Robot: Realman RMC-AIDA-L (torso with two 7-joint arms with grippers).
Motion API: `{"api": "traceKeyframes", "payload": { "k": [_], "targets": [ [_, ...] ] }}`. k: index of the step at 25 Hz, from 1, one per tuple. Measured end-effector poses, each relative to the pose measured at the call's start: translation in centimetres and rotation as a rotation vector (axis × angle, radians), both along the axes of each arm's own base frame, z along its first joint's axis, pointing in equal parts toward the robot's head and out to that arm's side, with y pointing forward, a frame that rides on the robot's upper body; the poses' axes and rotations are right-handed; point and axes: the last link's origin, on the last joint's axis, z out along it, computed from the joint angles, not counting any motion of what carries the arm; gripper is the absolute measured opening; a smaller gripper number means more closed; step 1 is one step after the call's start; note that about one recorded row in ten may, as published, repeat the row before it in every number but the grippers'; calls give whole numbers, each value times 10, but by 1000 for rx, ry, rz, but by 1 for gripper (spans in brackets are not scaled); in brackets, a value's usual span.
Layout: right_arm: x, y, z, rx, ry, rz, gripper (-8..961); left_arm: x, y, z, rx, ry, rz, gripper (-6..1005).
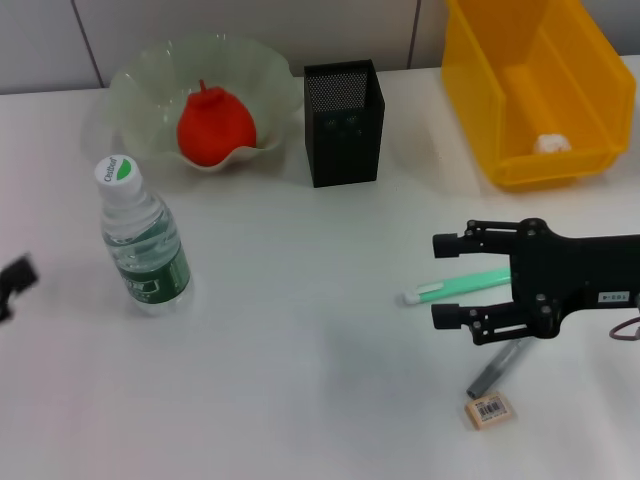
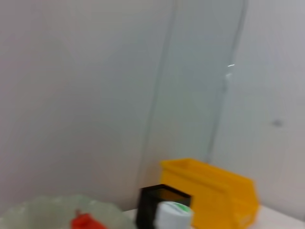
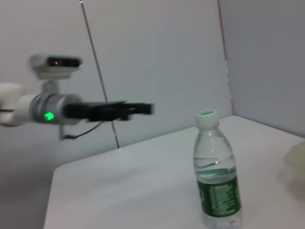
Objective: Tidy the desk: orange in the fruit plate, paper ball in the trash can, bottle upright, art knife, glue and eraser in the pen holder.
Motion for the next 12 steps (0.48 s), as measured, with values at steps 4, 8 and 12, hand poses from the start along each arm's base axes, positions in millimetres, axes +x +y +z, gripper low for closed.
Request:
{"api": "traceKeyframes", "payload": {
  "k": [4,8,12],
  "targets": [
    [3,1,6,27,9,-19,846,-13,-27,2,-21,2,-59,795],
    [5,1,9,36,7,-28,846,-18,-36,-11,-113,46,-84,791],
    [7,1,12,42,-2,-34,846,-15,-31,-26,-200,72,-125,784]
  ]
}}
